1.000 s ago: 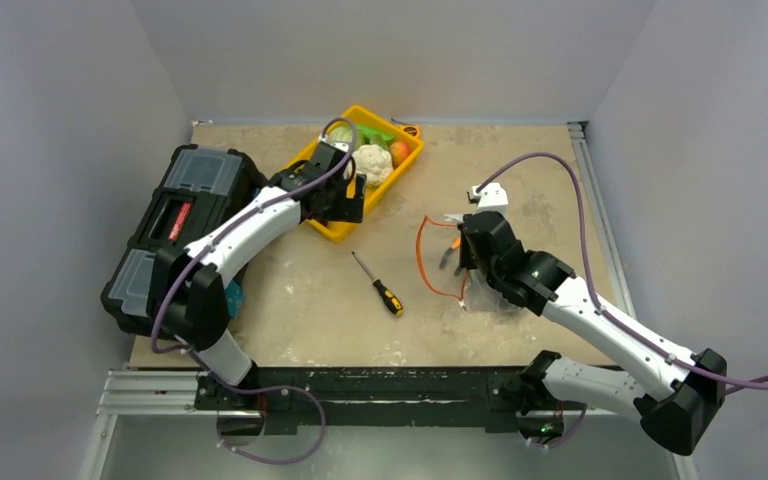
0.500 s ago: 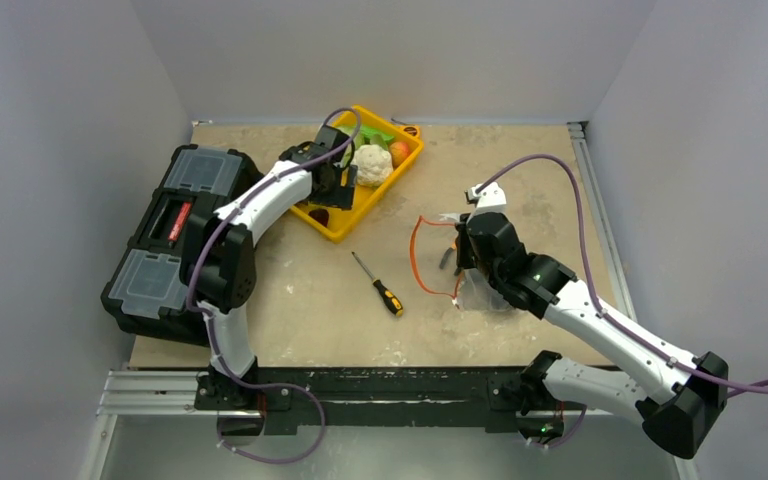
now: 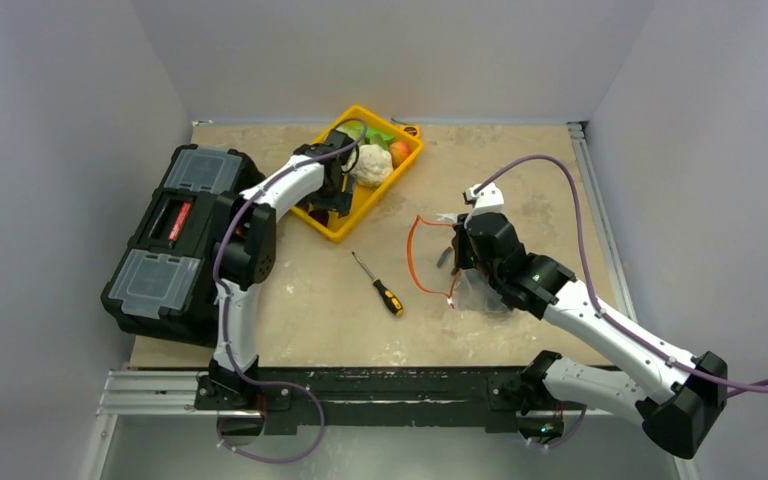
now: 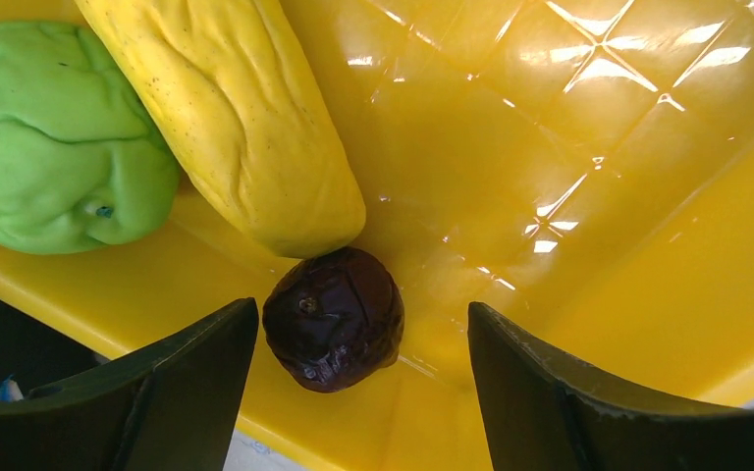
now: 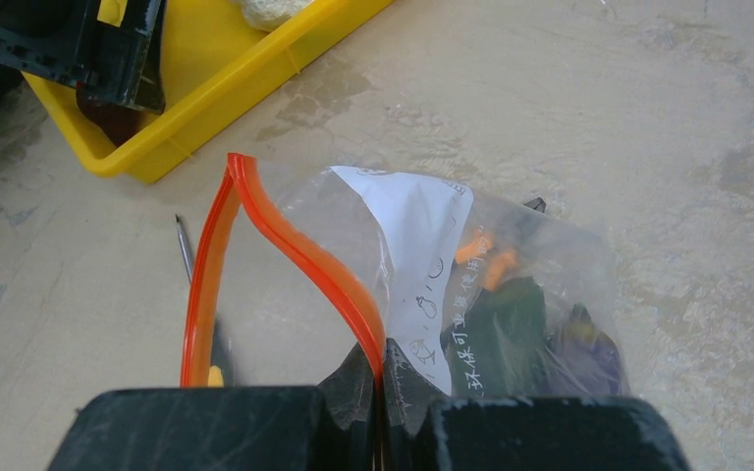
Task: Place the food in the zip-top bag and seal the zipper
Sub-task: Pick up the fake fruit from the bin.
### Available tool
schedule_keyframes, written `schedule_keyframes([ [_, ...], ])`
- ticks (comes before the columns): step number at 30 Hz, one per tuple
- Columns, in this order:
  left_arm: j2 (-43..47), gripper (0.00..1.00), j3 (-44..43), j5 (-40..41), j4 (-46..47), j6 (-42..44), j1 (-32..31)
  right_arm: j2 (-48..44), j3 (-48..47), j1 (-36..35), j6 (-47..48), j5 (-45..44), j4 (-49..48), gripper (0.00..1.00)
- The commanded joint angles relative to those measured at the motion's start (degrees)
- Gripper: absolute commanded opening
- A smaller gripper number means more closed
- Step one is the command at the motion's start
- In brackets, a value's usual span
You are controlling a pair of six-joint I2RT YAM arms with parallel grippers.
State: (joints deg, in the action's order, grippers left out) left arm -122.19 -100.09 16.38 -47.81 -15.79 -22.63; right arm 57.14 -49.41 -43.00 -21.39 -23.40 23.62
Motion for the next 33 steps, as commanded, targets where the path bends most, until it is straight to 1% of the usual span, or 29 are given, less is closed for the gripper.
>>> schedule_keyframes([
  [1, 0.49, 0.77, 1.56, 0.04, 0.82, 0.3, 0.46, -0.05, -0.16, 0.11, 0.71, 0.5, -2.88, 0.0],
  [6, -0.07, 0.75, 2.62, 0.5, 1.72, 1.26, 0.45, 0.22, -0.34, 0.1, 0.9, 0.6, -2.77, 0.0],
  [10, -0.32, 0.69, 2.23, 0.32, 1.73, 1.18, 0.43, 0.52, -0.47, 0.07, 0.91, 0.43, -2.61, 0.0],
  [13, -0.26, 0.61, 1.99, 0.04, 1.51, 1.41, 0.52, 0.47, -0.6, 0.08, 0.9, -0.18, -2.12, 0.0],
  [17, 1.01, 0.45, 0.74, 0.27, 0.81, 2.03, 0.48, 0.02, -0.6, 0.08, 0.82, -0.42, -1.61, 0.0],
  [20, 3.36, 0.35, -0.12, -1.1, -0.24, 1.68, 0.48, -0.09, -0.81, 0.07, 0.82, -0.57, -1.19, 0.0],
  [23, 7.14, 0.32, 0.7, -3.59, -0.84, 0.52, 0.44, -0.17, -0.78, 0.08, 0.69, -0.96, -0.99, 0.0],
  [25, 10.28, 0.31, 1.82, -6.23, -1.05, -0.52, 0.42, -0.15, -0.78, 0.03, 0.46, -1.19, -0.71, 0.0],
  [29, 18.02, 0.29, 5.33, -14.85, -0.65, -3.68, 0.47, -0.36, -0.86, 0.03, 0.39, -1.7, -0.24, 0.0],
  [31, 22.71, 0.29, 9.06, -21.74, 1.26, -5.65, 0.5, -0.37, -0.98, 0.07, 0.38, -2.13, -0.03, 0.0],
  [32, 29.59, 0.29, 15.46, -28.69, 5.28, -8.58, 0.45, -0.03, -1.11, 0.08, 0.38, -2.66, 0.03, 0.0],
  [33, 32.38, 0.29, 18.43, -31.03, 7.06, -9.84, 0.47, 0.17, -1.16, 0.04, 0.45, -2.87, 0.1, 0.0],
])
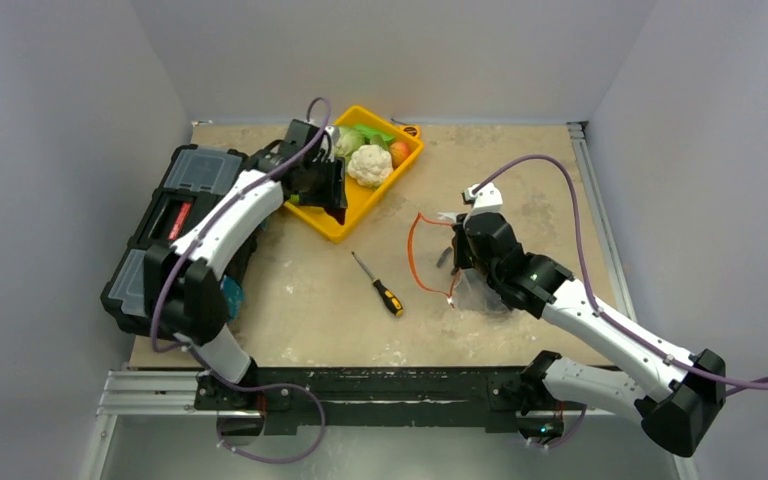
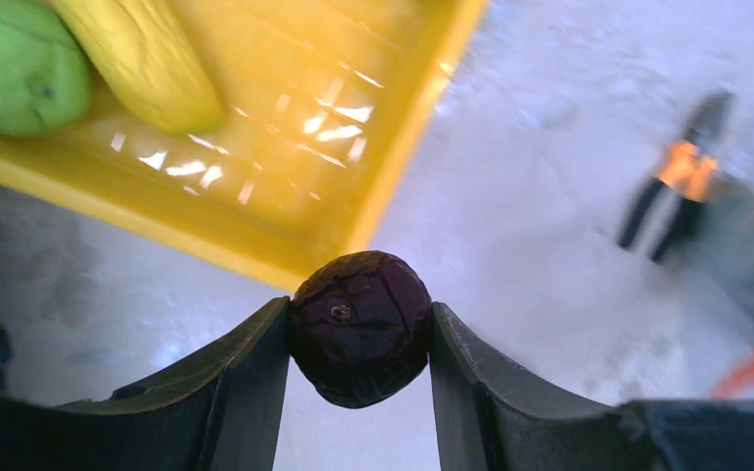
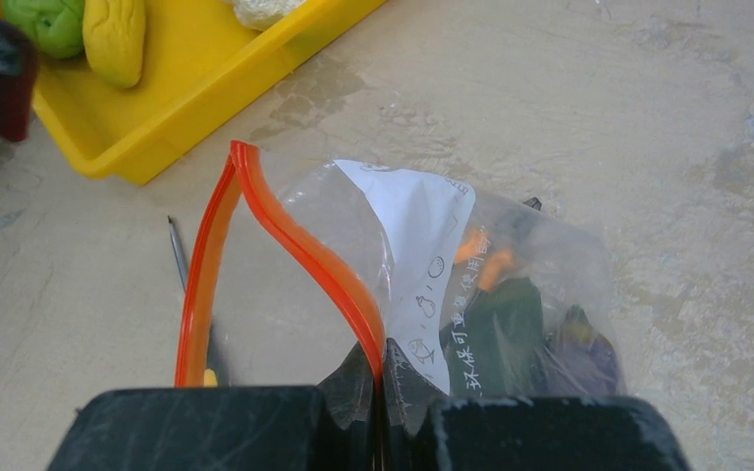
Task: Place the food in the zip-top bag and seal the zipper
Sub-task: Pick up the fake fruit from the bin, then place the fake fruit in the zipper food storage bag.
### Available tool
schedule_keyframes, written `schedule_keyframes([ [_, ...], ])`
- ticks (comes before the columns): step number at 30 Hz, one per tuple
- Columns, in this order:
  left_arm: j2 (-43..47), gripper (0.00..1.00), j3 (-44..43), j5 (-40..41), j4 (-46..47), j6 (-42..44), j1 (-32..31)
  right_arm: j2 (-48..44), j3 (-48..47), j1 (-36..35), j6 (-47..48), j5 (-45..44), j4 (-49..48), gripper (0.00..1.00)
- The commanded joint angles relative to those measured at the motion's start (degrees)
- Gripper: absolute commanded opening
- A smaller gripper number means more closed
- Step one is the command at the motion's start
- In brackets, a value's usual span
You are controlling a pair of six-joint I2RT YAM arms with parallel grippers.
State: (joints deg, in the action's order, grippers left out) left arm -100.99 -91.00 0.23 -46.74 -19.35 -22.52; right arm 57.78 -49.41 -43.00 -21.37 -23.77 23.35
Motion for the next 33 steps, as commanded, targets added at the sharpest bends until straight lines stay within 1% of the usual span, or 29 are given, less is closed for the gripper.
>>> schedule_keyframes([
  [1, 13.8, 0.3, 12.11, -17.95, 7.94, -7.43, 0.37, -0.21, -1.3, 0.03, 0.4, -2.76, 0.52, 0.0],
  [2, 15.93, 0.3, 14.83, -19.56, 9.73, -8.25, 0.3, 0.04, -1.38, 0.03, 0.38, -3.1, 0.55, 0.0],
  [4, 20.22, 0.31, 20.14, -25.22, 12.95, -9.72, 0.35, 0.6, -1.48, 0.03, 0.45, -3.15, 0.55, 0.0],
  [8, 26.48, 0.3, 26.8, -31.99, 17.13, -13.94, 0.25, 1.5, -1.82, 0.03, -0.13, -1.56, 0.31, 0.0],
  [9, 28.13, 0.3, 29.13, -33.77, 19.77, -16.03, 0.21, 1.61, -1.85, 0.03, -0.28, -1.24, -0.01, 0.0],
  [11, 31.9, 0.3, 34.54, -37.3, 29.09, -20.99, -0.5, 2.0, -1.88, 0.05, -0.42, -0.49, -0.61, 0.0],
  [13, 35.04, 0.3, 38.37, -38.32, 35.31, -25.02, -1.86, 2.52, -2.33, 0.03, -0.68, -0.23, -0.7, 0.0],
  [15, 37.12, 0.3, 39.85, -36.75, 37.64, -26.7, -4.04, 3.09, -3.09, 0.03, -1.16, -0.07, -0.2, 0.0],
  [18, 38.65, 0.29, 40.31, -32.11, 39.86, -26.5, -8.76, 3.22, -2.86, 0.03, -1.45, 0.55, -0.84, 0.0],
  [20, 40.14, 0.27, 41.34, -26.71, 42.04, -26.51, -12.46, 3.37, -3.03, 0.04, -1.49, 0.9, -0.95, 0.0],
  [23, 43.36, 0.27, 45.42, -17.39, 50.12, -26.61, -18.05, 3.33, -3.44, 0.03, -1.79, 1.39, -0.4, 0.0],
  [26, 44.06, 0.27, 48.74, -10.67, 54.69, -27.24, -21.36, 3.09, -3.57, 0.03, -1.66, 1.44, -0.32, 0.0],
  [30, 42.17, 0.27, 49.16, -8.09, 57.05, -26.58, -23.35, 2.16, -3.28, 0.03, -1.48, 1.34, -0.6, 0.0],
  [33, 39.51, 0.27, 48.45, -8.13, 58.26, -26.55, -23.83, 2.19, -3.27, 0.03, -1.31, 1.47, -0.59, 0.0],
])
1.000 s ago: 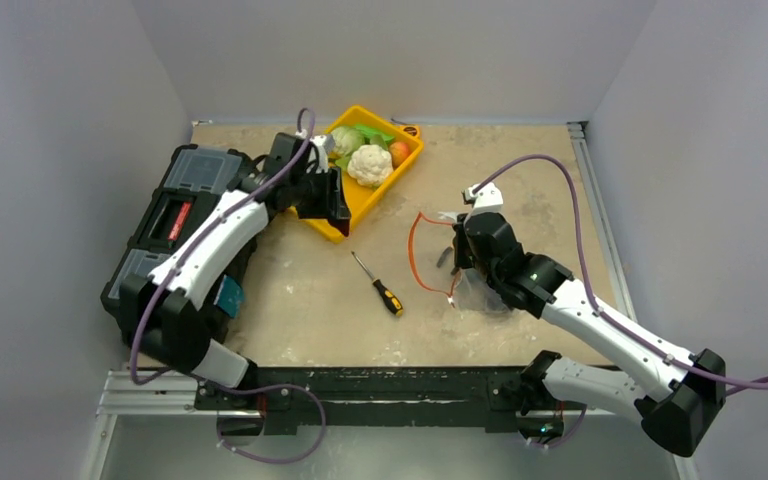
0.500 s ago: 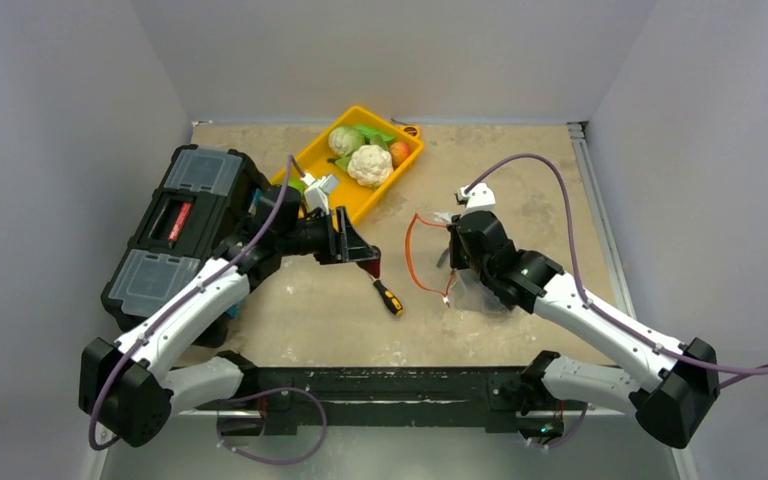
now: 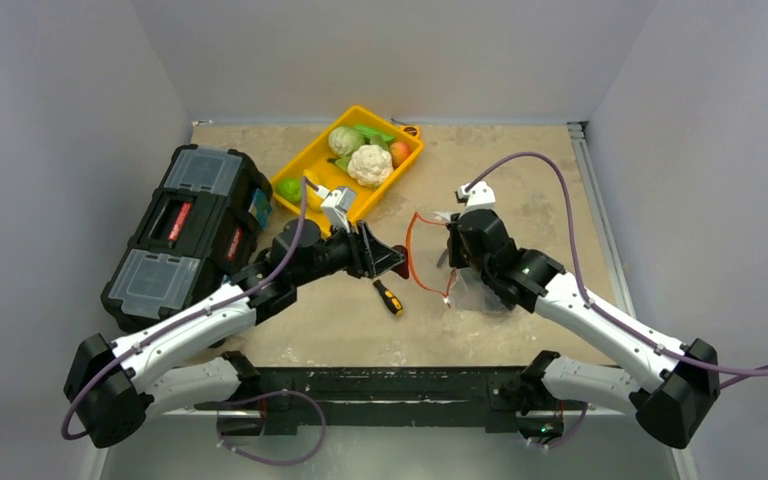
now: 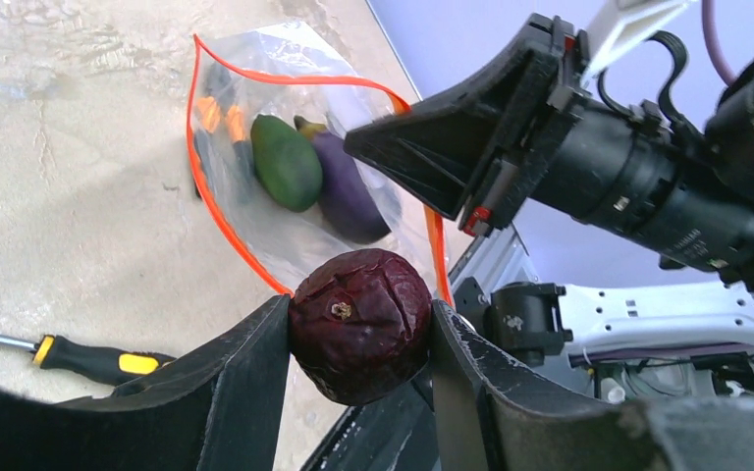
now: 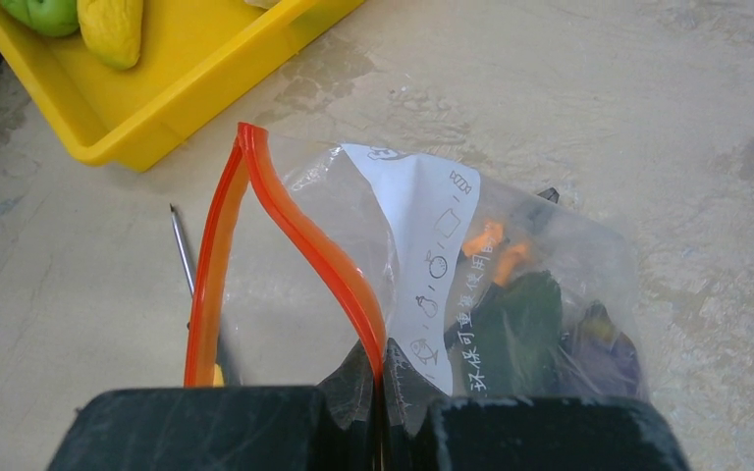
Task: Place the food in the zip-top bag and seal the zipper
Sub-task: Place the fake fruit in the zipper food storage bag.
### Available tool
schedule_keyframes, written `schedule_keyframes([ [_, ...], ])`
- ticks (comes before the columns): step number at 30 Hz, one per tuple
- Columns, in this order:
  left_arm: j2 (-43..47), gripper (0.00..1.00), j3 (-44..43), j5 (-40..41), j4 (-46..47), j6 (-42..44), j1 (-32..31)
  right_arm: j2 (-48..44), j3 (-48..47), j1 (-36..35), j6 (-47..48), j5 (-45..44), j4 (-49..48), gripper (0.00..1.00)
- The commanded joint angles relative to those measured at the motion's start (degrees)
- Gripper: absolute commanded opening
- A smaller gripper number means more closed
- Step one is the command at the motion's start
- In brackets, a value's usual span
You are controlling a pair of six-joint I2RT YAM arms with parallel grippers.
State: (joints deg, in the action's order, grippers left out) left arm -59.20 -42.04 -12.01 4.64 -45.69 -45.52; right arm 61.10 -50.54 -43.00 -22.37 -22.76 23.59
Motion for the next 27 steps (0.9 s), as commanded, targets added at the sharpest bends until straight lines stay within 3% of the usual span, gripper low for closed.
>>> schedule_keyframes([
  [1, -3.17, 0.27, -0.8, 3.89, 7.21, -0.43, -0.92, -0.97, -2.29, 0.03, -0.39, 0.31, -0.57, 0.0],
  [19, -23.23, 0.34, -12.78, -1.95, 11.12, -2.84, -1.69, -1.99, -2.1, 0.03, -0.87, 2.9, -1.28, 0.0],
  [25, -27.42, 0.43, -14.59, -2.33, 12.78, -3.98, -1.72, -2.37, -1.78, 0.03, -0.77, 2.76, -1.1, 0.0],
  [27, -28.41, 0.51, -14.82, -2.34, 13.09, -4.14, -1.74, -2.38, -1.72, 0.03, -0.75, 2.86, -1.21, 0.0],
])
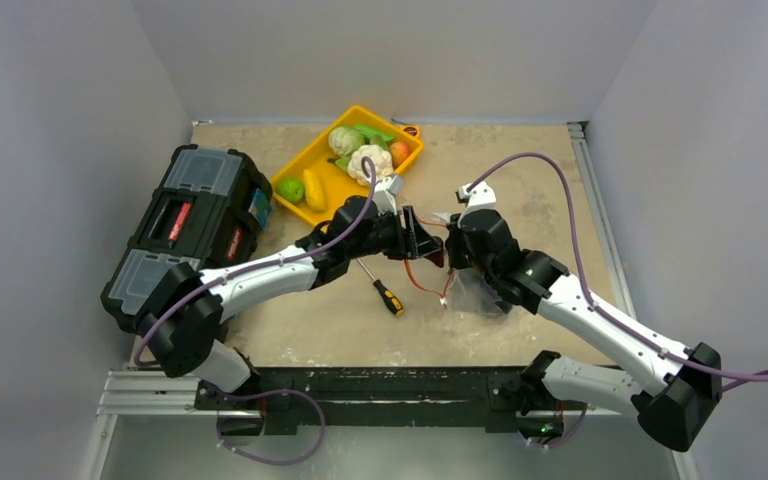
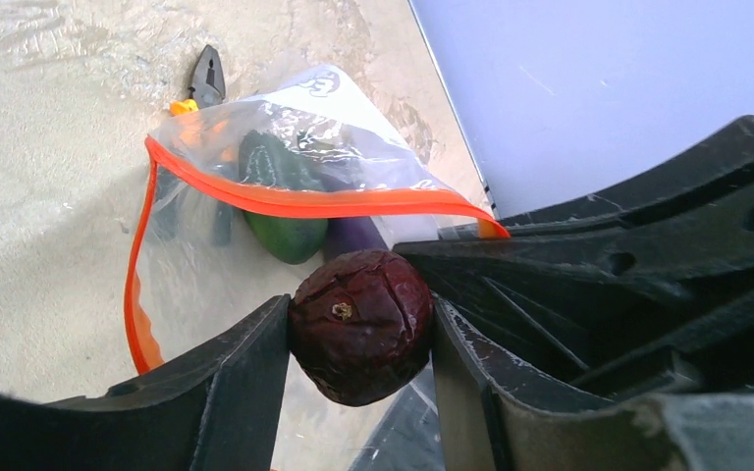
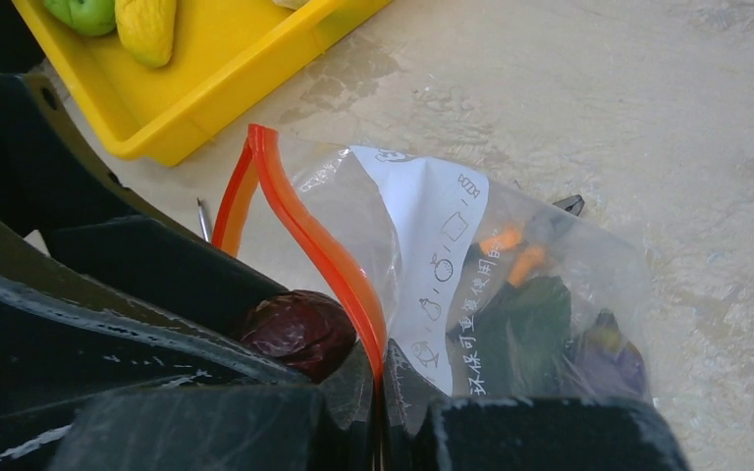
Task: Place the food in the zip-top bag and seal the zipper
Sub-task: Place the fake fruit in the zipper food storage bag, then pick up the fake fruit from the bin.
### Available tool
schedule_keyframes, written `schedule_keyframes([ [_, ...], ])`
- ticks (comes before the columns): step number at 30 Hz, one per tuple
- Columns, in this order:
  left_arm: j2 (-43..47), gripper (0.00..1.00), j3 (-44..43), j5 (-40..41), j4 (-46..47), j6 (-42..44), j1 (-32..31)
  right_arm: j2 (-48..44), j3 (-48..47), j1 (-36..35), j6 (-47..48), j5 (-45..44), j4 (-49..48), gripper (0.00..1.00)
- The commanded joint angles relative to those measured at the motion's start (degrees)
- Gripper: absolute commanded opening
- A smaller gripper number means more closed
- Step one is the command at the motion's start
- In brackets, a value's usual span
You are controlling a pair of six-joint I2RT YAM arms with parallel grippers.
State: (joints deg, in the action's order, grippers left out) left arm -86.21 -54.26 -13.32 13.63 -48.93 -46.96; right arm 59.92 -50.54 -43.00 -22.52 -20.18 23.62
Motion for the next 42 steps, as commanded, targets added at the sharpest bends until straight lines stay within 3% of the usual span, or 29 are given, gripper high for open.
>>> schedule_keyframes([
  [1, -1.65, 0.55, -2.83, -1.05, 4.04, -0.93, -0.26, -1.08, -1.67, 0.03, -0.61, 0.32, -1.26, 0.0],
  [5, -1.96, 0.64, -3.49, -1.27, 3.67, -0.27, -0.33, -1.03, -1.65, 0.03, -0.46, 0.92, -1.5, 0.0],
  [8, -1.87, 0.84, -4.04, -1.36, 2.76, 0.71, -0.31, -0.95, -1.58, 0.04, -0.26, 1.11, -1.64, 0.0],
  [9, -1.71, 0.86, -4.09, -1.19, 2.42, 1.05, -0.29, -0.95, -1.57, 0.05, -0.21, 1.11, -1.66, 0.0],
  [25, 11.57, 0.87, 2.82, 5.48, -6.25, 6.93, 0.68, -0.34, -1.39, 0.03, -0.15, 0.61, -1.61, 0.0],
  [33, 22.14, 0.88, 8.16, 8.05, -13.26, 8.34, 8.19, -0.1, -1.1, 0.05, -0.2, 0.04, -1.34, 0.0],
  [38, 22.78, 0.92, 3.23, 14.17, -28.47, 13.71, 16.24, 0.06, -0.79, 0.04, -0.25, 0.06, -1.44, 0.0],
  [42, 14.23, 0.96, -7.94, 25.02, -42.54, 21.07, 19.24, 0.36, -0.61, 0.03, -0.16, 0.51, -1.96, 0.0],
])
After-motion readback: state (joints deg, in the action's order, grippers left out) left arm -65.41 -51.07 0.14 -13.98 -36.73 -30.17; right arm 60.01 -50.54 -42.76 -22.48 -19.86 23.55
